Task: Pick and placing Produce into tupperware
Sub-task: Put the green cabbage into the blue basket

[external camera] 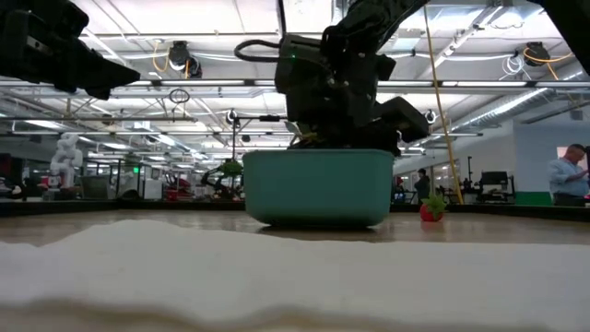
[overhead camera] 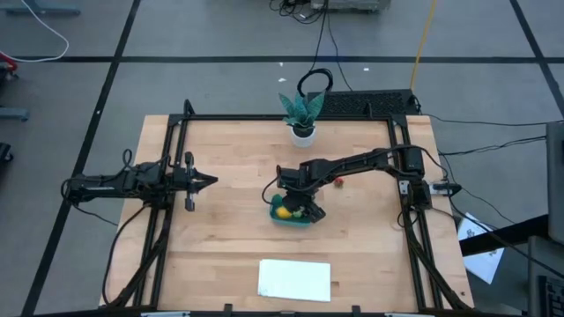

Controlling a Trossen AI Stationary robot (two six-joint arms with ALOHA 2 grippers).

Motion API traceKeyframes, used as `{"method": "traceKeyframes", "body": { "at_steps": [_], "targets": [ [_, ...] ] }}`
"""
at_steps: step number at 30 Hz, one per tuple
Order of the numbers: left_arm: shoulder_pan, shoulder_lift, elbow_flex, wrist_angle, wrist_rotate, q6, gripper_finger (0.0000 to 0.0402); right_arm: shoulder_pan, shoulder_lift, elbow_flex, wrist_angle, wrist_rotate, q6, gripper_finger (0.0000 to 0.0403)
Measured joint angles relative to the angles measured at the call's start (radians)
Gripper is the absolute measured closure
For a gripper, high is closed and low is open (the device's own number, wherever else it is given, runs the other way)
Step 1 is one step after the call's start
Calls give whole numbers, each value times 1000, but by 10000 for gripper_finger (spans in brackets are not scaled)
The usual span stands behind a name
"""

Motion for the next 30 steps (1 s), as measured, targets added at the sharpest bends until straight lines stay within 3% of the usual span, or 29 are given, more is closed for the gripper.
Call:
{"method": "traceKeyframes", "body": {
  "at_steps": [17, 30],
  "targets": [
    [0, 0, 0, -6, 0, 0, 376, 33, 14, 1, 22, 140, -31, 169],
    [0, 0, 0, -6, 0, 0, 376, 42, 17, -1, 8, 216, -12, 144]
  ]
}}
